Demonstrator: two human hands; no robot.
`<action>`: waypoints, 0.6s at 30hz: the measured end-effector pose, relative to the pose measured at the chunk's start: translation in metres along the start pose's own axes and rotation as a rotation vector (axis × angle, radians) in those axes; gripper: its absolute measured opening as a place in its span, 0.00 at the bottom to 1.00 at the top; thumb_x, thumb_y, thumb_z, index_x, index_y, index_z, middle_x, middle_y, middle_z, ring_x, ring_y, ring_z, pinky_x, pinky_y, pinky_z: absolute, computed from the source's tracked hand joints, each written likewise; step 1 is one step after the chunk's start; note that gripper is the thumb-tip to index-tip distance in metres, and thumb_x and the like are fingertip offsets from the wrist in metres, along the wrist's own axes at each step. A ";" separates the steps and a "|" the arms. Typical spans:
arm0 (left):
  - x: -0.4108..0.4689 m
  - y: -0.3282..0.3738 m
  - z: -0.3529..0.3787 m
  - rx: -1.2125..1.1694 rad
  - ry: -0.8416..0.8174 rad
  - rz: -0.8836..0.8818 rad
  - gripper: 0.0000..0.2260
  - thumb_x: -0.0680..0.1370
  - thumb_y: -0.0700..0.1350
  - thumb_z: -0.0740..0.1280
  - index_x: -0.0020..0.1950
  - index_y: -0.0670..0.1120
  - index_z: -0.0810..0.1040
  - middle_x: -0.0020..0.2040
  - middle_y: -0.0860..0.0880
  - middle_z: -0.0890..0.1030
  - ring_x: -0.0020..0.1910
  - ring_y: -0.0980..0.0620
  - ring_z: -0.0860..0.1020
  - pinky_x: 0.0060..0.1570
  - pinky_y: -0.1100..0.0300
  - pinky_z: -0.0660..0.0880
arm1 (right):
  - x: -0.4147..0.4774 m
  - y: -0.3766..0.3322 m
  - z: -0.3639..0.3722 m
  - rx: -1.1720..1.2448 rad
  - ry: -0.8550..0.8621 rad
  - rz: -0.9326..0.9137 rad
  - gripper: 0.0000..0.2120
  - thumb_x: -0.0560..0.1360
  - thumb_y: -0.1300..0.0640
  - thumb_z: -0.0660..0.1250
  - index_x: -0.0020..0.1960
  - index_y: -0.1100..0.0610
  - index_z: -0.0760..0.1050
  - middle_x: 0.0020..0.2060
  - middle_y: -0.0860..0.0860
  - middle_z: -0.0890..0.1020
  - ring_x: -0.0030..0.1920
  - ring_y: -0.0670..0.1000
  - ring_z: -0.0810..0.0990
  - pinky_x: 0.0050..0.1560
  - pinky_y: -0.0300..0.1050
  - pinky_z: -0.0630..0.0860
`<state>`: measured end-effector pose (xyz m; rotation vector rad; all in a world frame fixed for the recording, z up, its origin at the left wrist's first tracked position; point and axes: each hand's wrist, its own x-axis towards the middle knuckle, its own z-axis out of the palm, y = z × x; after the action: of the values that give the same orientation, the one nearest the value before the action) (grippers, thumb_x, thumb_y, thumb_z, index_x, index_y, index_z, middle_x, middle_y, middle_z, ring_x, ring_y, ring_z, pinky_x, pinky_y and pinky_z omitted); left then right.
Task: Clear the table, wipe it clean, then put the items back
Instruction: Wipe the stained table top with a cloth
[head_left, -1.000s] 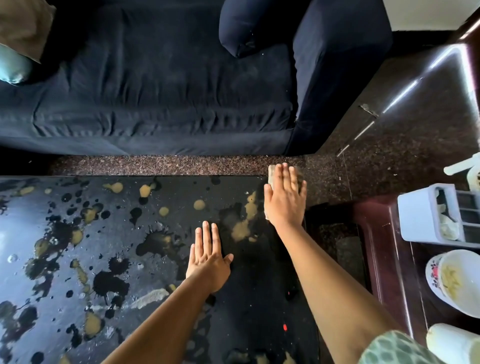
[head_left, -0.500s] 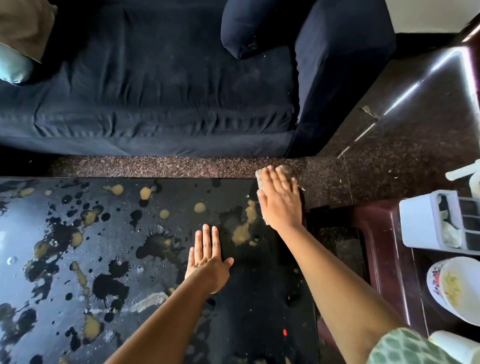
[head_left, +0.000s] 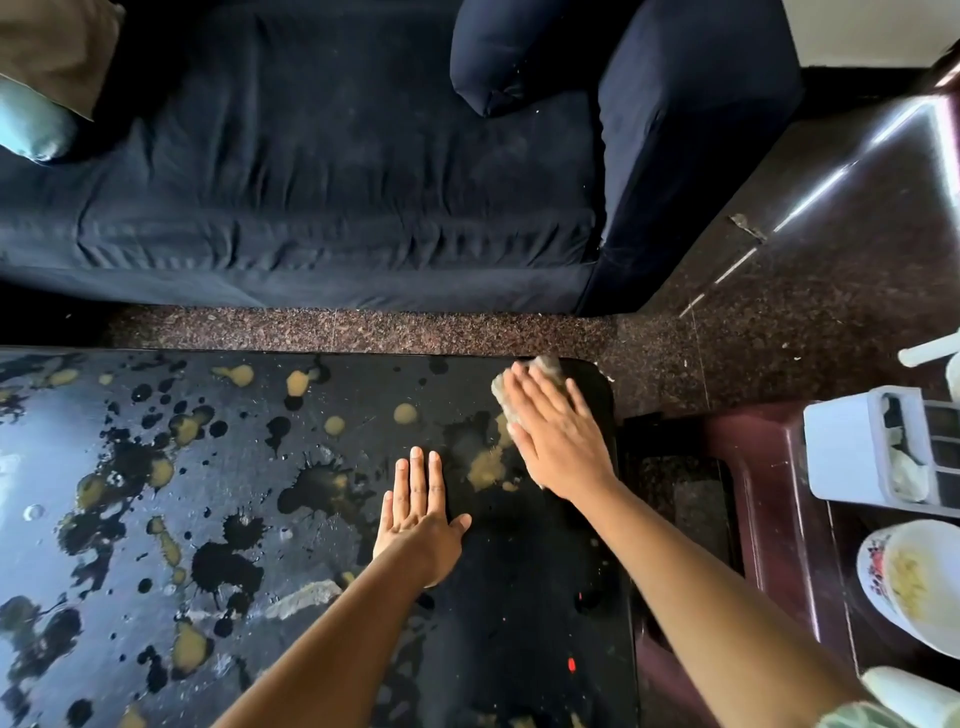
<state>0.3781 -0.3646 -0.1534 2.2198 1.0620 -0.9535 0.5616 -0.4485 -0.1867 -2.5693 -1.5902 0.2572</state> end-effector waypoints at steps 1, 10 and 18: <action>0.000 0.000 -0.001 0.002 -0.007 -0.001 0.32 0.82 0.57 0.47 0.66 0.49 0.21 0.71 0.48 0.23 0.72 0.49 0.27 0.74 0.51 0.36 | -0.012 0.012 -0.001 -0.019 -0.034 -0.129 0.28 0.79 0.47 0.50 0.77 0.51 0.52 0.76 0.46 0.56 0.76 0.47 0.53 0.73 0.55 0.57; 0.001 -0.002 -0.002 0.014 -0.033 0.011 0.33 0.82 0.58 0.46 0.68 0.49 0.22 0.66 0.50 0.20 0.71 0.49 0.26 0.73 0.51 0.35 | 0.037 -0.003 -0.003 0.057 0.035 0.312 0.27 0.80 0.46 0.45 0.77 0.53 0.51 0.76 0.48 0.55 0.77 0.49 0.51 0.74 0.57 0.52; 0.001 -0.002 -0.002 0.022 -0.046 -0.004 0.33 0.82 0.58 0.46 0.68 0.49 0.22 0.70 0.49 0.22 0.71 0.49 0.26 0.73 0.51 0.35 | -0.005 0.046 -0.005 -0.040 -0.055 -0.135 0.27 0.79 0.46 0.48 0.77 0.50 0.51 0.75 0.45 0.57 0.76 0.46 0.53 0.72 0.57 0.59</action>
<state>0.3775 -0.3612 -0.1534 2.2034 1.0403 -1.0172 0.6011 -0.4739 -0.1898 -2.4905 -1.7968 0.2889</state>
